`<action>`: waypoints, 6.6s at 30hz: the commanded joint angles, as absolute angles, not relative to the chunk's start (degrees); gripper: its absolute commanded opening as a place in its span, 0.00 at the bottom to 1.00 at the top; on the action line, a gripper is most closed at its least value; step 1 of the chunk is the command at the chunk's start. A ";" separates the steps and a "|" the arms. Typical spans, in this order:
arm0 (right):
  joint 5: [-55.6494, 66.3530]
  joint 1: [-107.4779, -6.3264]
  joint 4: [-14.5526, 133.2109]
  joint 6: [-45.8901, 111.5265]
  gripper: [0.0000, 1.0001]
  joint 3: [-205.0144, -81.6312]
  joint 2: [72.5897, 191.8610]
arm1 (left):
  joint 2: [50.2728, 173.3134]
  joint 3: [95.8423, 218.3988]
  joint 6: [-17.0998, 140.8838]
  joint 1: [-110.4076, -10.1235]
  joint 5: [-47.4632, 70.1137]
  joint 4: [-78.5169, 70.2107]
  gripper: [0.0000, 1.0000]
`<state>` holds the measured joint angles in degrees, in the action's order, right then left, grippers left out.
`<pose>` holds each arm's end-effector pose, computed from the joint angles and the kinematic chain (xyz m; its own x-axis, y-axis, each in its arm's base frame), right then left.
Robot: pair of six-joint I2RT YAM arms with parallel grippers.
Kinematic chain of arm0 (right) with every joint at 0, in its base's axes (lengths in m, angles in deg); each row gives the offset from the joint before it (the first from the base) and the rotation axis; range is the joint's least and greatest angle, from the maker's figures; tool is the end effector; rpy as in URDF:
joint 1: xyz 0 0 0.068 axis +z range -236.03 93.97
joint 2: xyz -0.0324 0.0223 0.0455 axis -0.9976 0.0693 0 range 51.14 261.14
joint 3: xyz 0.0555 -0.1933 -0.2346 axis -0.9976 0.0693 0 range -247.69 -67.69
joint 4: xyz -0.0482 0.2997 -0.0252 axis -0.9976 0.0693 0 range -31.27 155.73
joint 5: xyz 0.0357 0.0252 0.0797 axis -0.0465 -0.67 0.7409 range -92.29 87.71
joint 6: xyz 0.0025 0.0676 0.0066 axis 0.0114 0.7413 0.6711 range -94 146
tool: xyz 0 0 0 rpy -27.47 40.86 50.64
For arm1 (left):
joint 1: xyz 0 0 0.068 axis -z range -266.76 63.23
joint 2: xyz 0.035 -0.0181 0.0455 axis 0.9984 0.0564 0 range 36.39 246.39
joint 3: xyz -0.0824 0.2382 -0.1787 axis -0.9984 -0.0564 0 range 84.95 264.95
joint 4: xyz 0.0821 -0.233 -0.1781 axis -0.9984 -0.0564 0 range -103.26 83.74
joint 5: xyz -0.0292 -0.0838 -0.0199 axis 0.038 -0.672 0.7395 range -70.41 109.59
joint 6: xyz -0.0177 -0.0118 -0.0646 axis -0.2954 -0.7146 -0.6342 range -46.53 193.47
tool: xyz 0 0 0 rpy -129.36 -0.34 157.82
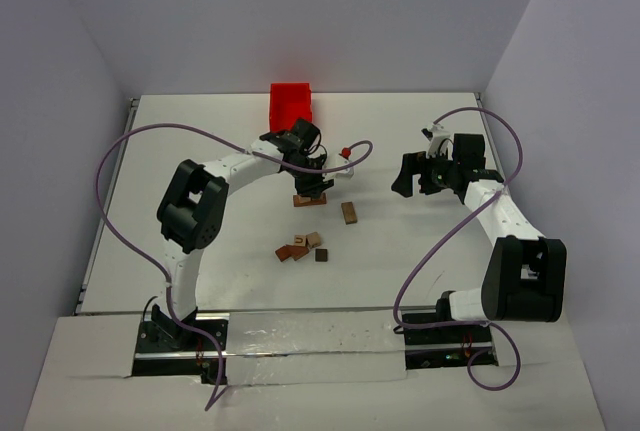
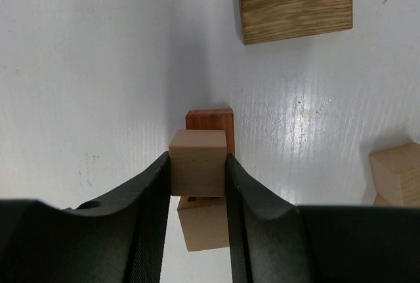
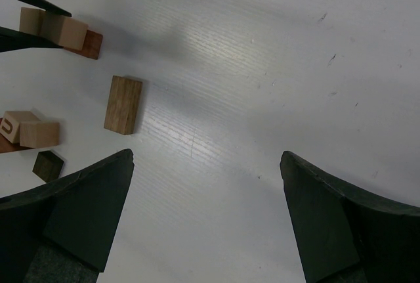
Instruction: Build the wood block tower
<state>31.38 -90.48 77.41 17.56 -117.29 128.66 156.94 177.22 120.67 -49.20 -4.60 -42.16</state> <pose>0.3232 0.0053 0.2379 -0.6702 -0.0703 -0.7389 -0.4181 0.8583 0.2976 0.3917 -0.3295 0.1765 0.0270 0.8236 -0.5665 0.9975 0.0147 0.0689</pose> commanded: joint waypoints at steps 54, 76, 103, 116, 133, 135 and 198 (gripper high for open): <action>32.16 -90.60 77.45 17.40 1.00 -120.16 129.20 | 153.72 174.08 120.74 -49.94 -4.24 -43.00 0.57; 32.16 -90.68 77.63 17.13 1.00 -120.34 129.28 | 156.34 177.68 119.53 -49.86 -2.48 -42.74 0.65; 31.90 -90.60 77.63 16.95 1.00 -120.42 129.89 | 159.61 179.23 118.76 -49.94 -2.03 -42.38 0.48; 31.83 -90.60 77.63 16.95 1.00 -120.40 129.87 | 159.10 178.93 118.98 -49.94 -2.58 -42.75 0.46; 31.81 -90.60 77.54 16.88 1.00 -120.35 129.89 | 158.26 178.19 119.07 -49.84 -3.01 -42.97 0.55; 31.81 -90.60 77.54 16.95 1.00 -120.42 129.89 | 157.93 178.16 119.00 -49.76 -3.14 -42.87 0.64; -1.08 -53.42 75.78 33.53 0.52 -125.70 150.14 | 117.69 152.72 78.73 -65.67 -0.87 -23.22 0.99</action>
